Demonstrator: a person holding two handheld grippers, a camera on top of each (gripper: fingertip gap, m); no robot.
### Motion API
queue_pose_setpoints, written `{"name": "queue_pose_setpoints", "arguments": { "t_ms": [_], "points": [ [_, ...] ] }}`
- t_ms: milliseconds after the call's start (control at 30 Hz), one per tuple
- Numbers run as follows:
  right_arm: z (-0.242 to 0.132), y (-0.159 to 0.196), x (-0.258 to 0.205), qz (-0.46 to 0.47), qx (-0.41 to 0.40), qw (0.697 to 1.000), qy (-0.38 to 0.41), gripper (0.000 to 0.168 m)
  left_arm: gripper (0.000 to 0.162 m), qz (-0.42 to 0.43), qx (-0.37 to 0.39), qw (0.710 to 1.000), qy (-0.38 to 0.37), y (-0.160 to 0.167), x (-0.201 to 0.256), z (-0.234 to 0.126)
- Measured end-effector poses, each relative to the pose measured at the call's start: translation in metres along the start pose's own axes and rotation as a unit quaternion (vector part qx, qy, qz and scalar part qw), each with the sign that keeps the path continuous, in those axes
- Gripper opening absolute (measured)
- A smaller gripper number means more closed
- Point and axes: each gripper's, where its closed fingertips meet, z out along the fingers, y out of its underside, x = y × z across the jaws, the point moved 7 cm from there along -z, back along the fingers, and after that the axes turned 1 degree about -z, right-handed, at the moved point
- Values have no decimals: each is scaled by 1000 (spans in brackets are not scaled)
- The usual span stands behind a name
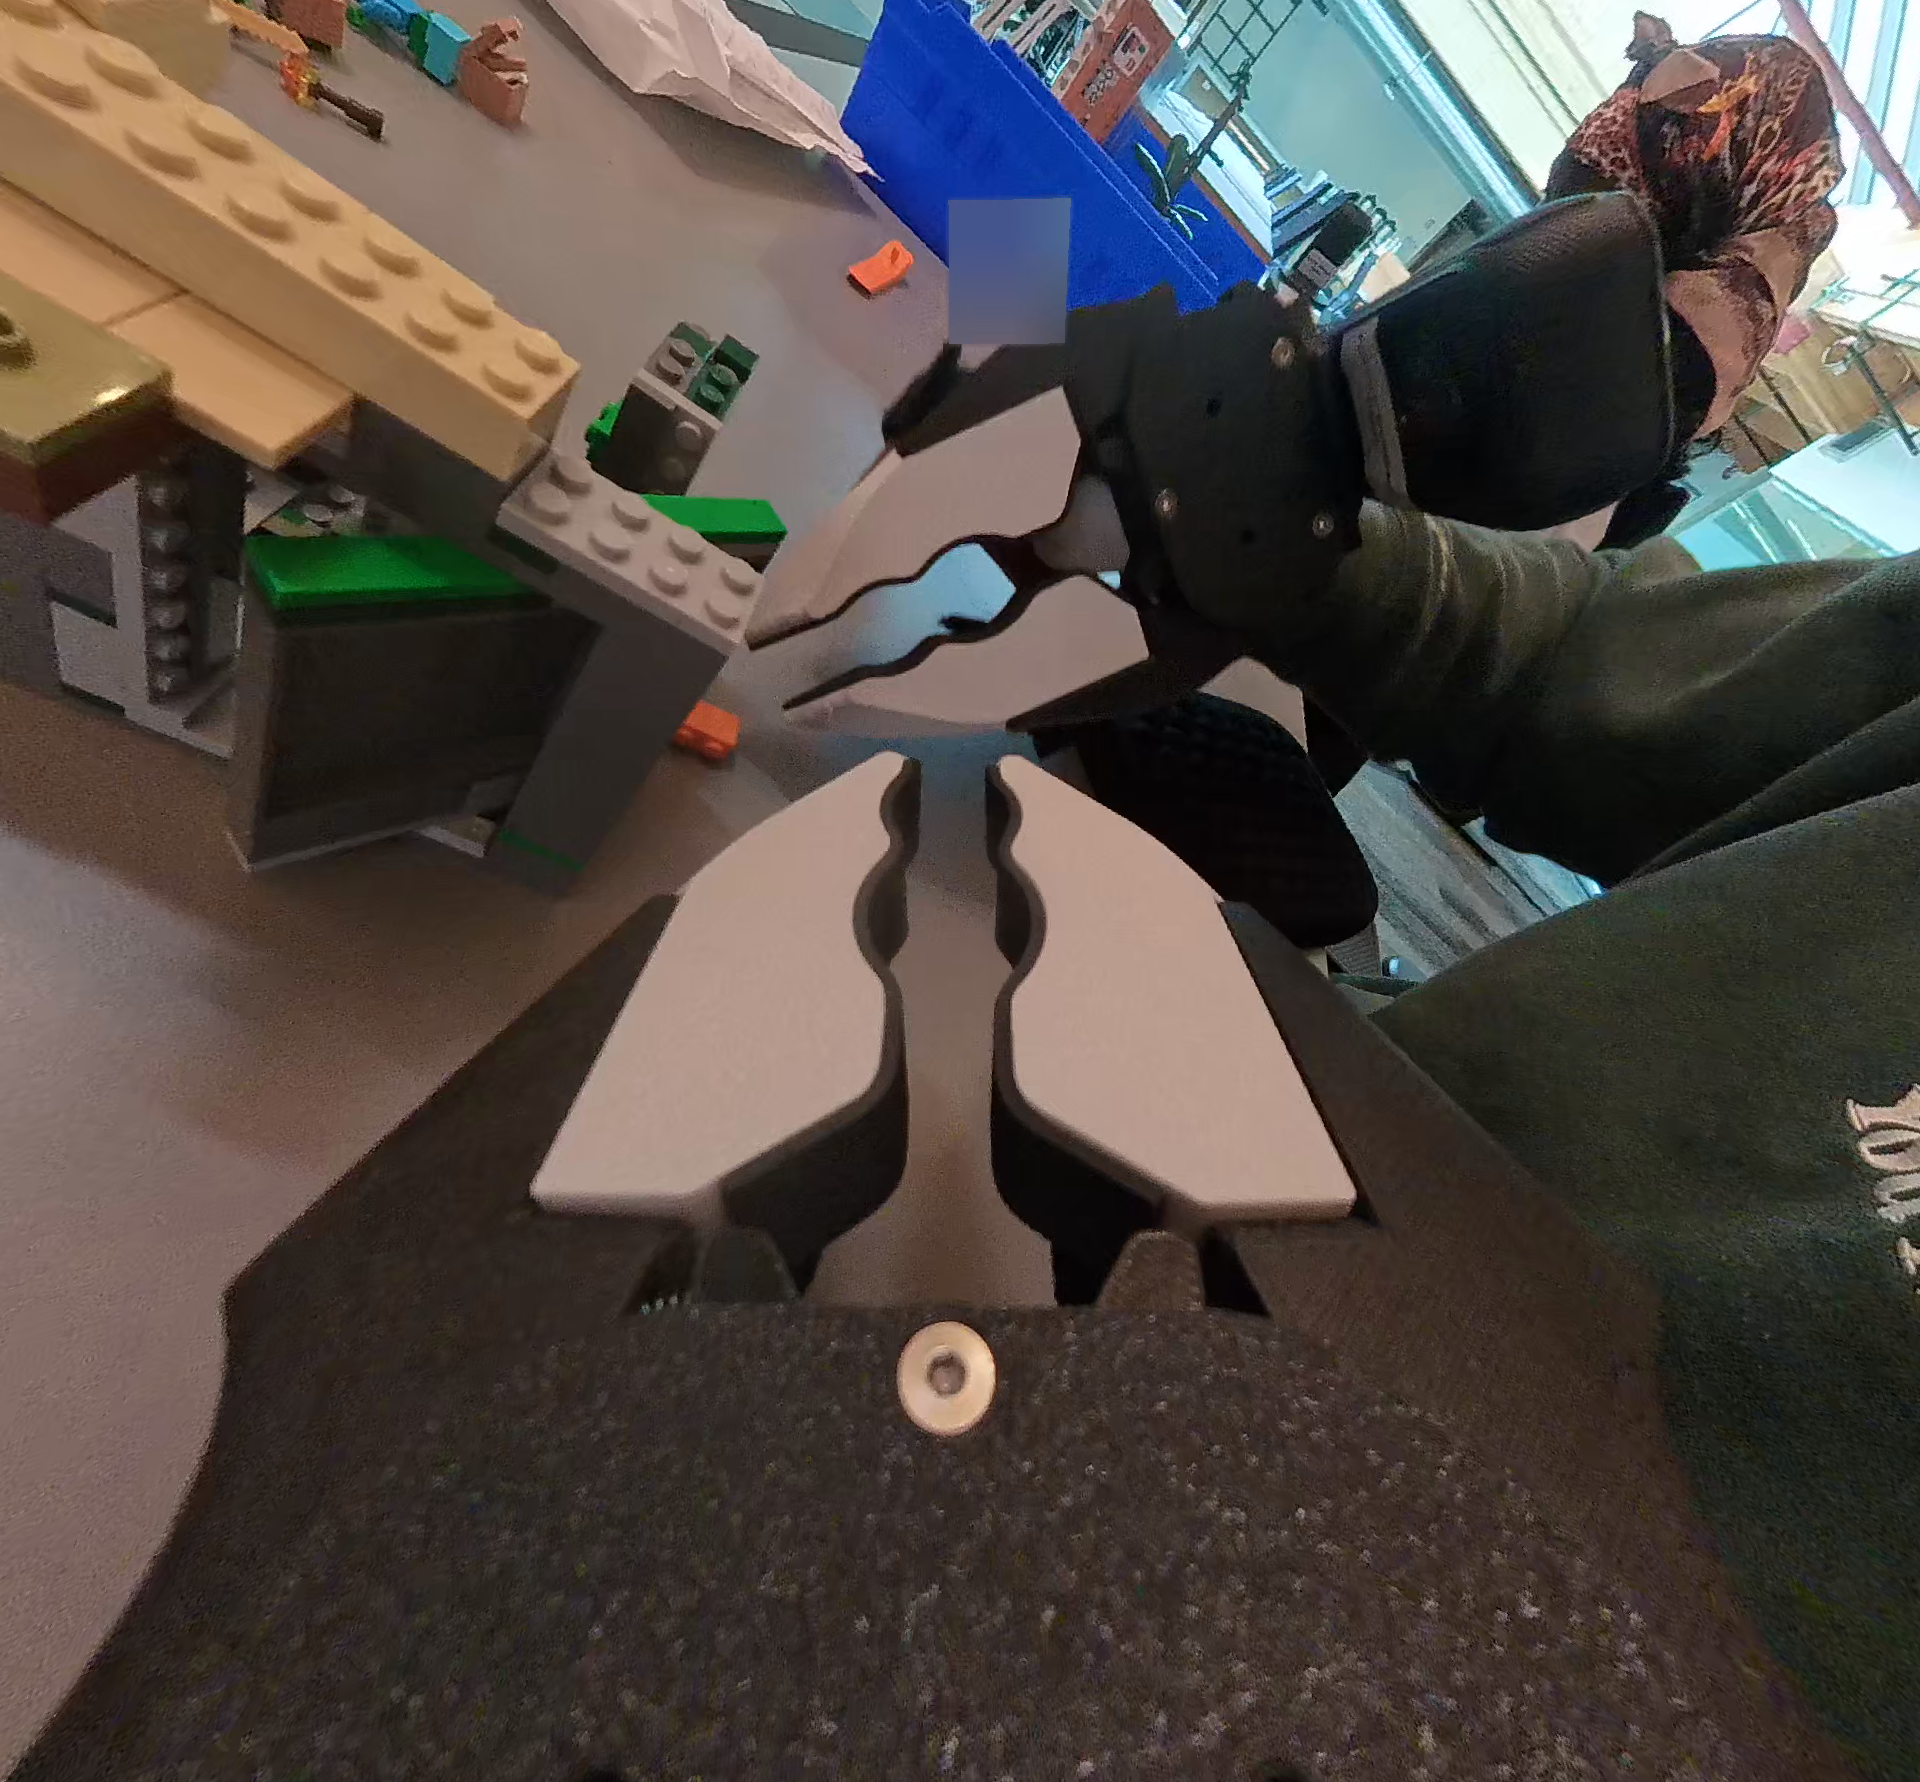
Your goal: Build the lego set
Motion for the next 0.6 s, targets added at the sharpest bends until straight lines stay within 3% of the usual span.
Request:
{"name": "queue_pose_setpoints", "arguments": {
  "t_ms": [167,367,600],
  "points": [
    [7,1,-11,152,1,988,25,18,11,9,4,1000,-5,-1,1,-2],
    [18,-1,-14,166,-16,985,42,17,11,15,8,1000,-5,-2,2,-4],
    [9,2,-9,181,7,983,34,1,11,28,-1,1000,-11,2,3,-1]
  ]
}}
